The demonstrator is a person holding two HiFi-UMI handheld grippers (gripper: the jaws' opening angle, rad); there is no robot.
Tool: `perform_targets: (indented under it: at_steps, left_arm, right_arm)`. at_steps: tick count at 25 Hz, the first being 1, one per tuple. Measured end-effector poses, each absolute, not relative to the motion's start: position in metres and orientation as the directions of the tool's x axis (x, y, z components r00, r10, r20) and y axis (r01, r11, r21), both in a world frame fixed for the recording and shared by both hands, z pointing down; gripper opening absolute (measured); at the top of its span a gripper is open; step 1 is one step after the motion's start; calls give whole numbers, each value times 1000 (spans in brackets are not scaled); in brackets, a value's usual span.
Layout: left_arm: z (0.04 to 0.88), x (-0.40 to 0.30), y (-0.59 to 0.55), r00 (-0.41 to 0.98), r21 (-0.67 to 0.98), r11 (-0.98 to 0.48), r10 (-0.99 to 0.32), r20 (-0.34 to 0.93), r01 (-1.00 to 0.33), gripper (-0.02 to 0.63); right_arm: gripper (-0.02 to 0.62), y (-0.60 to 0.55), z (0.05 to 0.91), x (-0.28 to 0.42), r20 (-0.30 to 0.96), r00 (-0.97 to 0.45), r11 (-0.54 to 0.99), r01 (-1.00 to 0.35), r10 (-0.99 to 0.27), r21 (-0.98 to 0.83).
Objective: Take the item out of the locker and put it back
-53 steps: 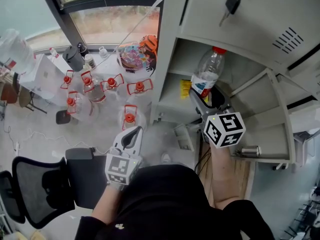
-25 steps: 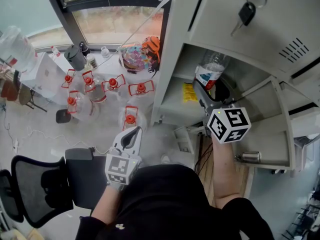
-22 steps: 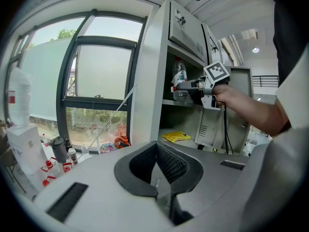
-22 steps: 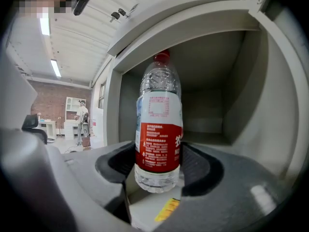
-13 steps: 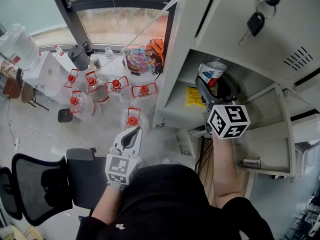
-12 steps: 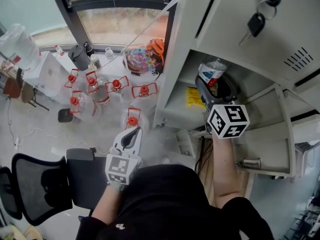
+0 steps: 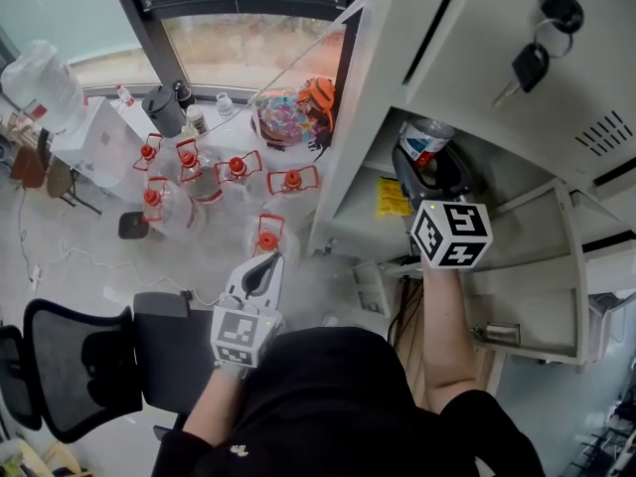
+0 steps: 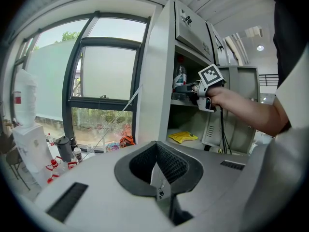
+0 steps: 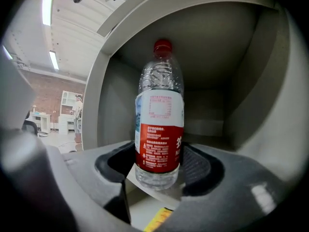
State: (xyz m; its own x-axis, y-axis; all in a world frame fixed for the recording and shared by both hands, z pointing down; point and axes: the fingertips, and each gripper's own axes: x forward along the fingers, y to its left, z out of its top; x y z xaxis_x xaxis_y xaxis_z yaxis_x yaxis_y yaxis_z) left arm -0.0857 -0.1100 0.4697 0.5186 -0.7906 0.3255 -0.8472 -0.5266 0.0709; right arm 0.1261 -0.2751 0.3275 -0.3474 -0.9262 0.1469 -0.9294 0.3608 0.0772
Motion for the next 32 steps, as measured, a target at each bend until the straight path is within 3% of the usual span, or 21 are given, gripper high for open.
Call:
perform_targets:
  at_steps: [23,32]
  left_arm:
    - [475,-90,-103,505,90,-506,-798,328,-858,15]
    - [477,-97,-96,497,95,-496,-801,334,-863,15]
  right_arm:
    - [303,-296,332,129,190,-238,267,-953,-953,146]
    - [368,-296,338,119,201,-211,257,-937,-956,236]
